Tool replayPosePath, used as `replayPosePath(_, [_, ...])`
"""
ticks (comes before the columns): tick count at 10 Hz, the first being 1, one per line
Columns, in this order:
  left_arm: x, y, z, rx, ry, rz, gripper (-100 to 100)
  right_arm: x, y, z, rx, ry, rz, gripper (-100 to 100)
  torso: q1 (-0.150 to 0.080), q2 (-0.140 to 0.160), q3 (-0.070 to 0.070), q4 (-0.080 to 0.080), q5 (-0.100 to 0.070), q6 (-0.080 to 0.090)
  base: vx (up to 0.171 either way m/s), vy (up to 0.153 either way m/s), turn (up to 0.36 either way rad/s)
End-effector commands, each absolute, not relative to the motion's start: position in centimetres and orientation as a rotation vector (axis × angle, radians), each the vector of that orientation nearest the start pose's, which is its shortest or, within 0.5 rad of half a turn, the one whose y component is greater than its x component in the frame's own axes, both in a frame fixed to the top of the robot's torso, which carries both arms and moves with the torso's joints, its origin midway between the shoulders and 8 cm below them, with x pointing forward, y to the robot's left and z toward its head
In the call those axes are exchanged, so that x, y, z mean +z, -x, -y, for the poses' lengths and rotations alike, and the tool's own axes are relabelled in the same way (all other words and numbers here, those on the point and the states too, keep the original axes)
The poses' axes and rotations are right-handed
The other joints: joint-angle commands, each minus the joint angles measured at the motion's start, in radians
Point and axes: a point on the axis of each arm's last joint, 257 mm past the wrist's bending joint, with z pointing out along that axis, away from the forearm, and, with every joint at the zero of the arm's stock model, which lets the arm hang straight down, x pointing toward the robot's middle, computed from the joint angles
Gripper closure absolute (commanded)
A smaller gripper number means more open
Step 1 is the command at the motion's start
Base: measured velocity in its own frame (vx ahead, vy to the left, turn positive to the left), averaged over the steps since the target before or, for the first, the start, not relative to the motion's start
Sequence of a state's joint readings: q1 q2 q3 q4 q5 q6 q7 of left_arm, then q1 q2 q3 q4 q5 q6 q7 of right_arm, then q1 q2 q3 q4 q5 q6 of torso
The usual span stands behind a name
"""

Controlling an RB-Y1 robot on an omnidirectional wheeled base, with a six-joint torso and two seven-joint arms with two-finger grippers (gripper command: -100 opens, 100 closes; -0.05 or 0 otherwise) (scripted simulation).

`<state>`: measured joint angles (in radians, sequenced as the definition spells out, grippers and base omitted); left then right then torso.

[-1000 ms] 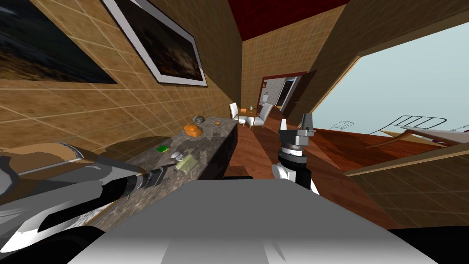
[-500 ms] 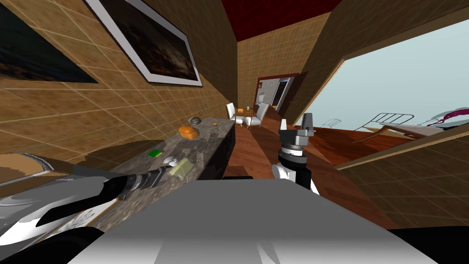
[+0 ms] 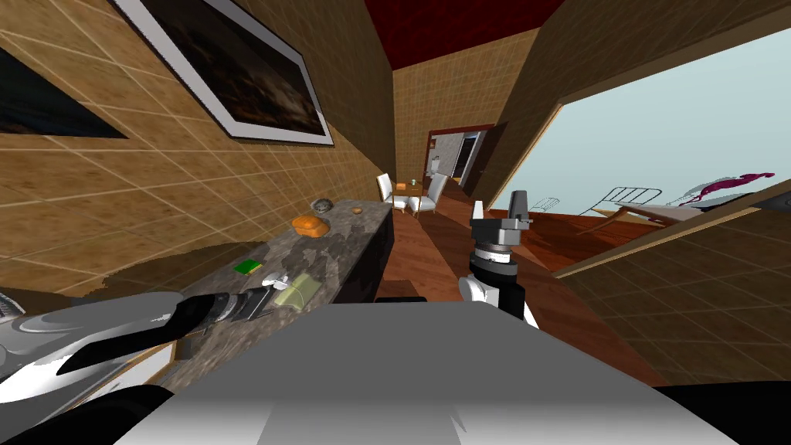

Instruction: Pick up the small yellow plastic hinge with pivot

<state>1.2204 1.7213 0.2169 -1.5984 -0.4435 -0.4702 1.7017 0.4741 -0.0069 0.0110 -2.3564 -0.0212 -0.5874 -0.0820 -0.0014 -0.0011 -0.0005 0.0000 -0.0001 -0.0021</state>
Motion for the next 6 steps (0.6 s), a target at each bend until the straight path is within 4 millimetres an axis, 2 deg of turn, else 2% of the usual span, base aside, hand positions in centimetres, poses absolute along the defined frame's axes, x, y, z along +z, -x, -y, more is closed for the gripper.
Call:
replayPosePath(1, [-30.1,-18.9,-57.5,-0.415,1.703,-2.344,-100,8.0,-31.1,26.8,1.454,-0.539,-0.455,0,0.0,0.0,0.0,0.0,0.0,0.0,0.022,-0.012,-0.177])
replayPosePath(3, [-30.1,-18.9,-57.5,-0.418,1.736,-2.326,-100,8.0,-31.1,26.8,1.454,-0.539,-0.455,0,0.0,-0.001,0.0,0.0,0.0,0.0,0.016,-0.004,-0.057])
replayPosePath(6, [-30.6,-17.1,-58.8,-0.283,1.803,-2.378,-100,8.0,-31.1,26.8,1.454,-0.539,-0.455,0,0.0,0.0,0.0,0.0,0.0,0.0,0.017,-0.007,-0.149])
